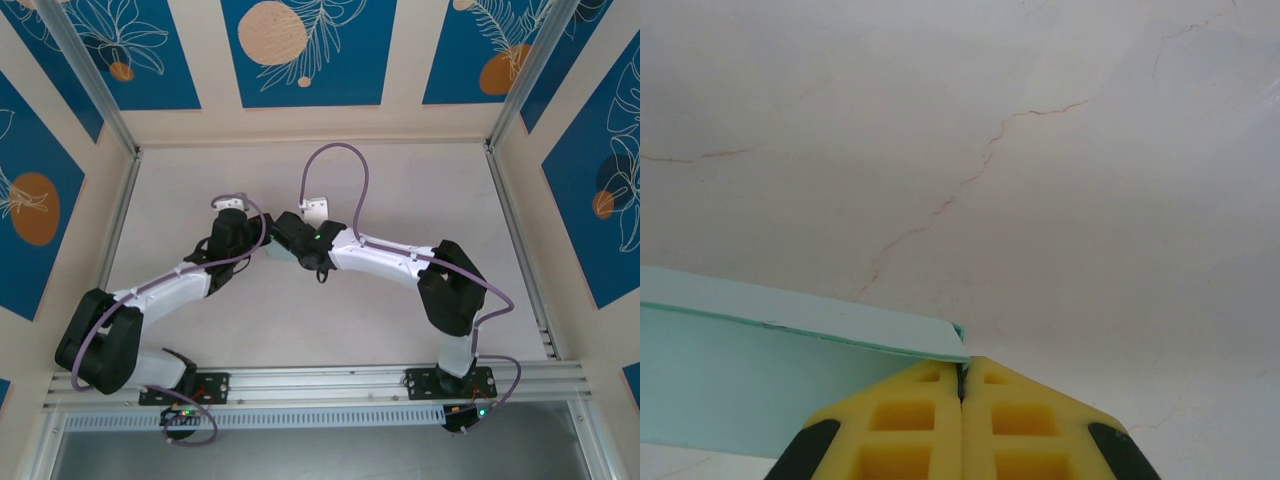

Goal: Fold the paper box

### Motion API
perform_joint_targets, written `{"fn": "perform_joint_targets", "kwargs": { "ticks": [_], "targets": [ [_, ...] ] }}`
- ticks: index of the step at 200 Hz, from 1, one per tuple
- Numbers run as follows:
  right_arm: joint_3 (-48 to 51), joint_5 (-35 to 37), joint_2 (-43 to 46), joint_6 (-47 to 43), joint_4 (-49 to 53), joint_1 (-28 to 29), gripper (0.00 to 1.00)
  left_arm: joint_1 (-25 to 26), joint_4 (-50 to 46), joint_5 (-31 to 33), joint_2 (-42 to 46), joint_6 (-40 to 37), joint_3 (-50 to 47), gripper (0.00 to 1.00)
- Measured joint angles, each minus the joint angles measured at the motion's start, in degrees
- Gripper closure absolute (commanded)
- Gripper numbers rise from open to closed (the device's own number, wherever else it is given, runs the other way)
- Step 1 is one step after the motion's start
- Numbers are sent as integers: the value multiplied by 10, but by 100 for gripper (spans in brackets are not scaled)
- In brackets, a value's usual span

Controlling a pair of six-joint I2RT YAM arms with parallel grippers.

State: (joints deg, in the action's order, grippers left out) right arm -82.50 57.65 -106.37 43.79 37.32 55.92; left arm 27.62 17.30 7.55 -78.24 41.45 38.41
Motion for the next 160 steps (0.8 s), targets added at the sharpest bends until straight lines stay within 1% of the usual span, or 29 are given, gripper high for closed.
{"fn": "perform_joint_targets", "kwargs": {
  "ticks": [59,85,109,127,147,160],
  "targets": [
    [0,-10,-9,4,8,4,100,0,3,5,-10,1,-15,68],
    [0,-11,-9,4,12,7,97,0,1,5,-5,1,-19,68],
    [0,-11,-10,4,14,12,91,0,-2,6,1,1,-24,68],
    [-1,-16,-10,3,20,16,85,0,-1,7,2,2,-29,68],
    [-7,-23,-17,4,40,24,71,0,0,7,2,3,-37,69],
    [-14,-19,-18,3,57,30,65,0,2,10,2,5,-39,69]
  ]
}}
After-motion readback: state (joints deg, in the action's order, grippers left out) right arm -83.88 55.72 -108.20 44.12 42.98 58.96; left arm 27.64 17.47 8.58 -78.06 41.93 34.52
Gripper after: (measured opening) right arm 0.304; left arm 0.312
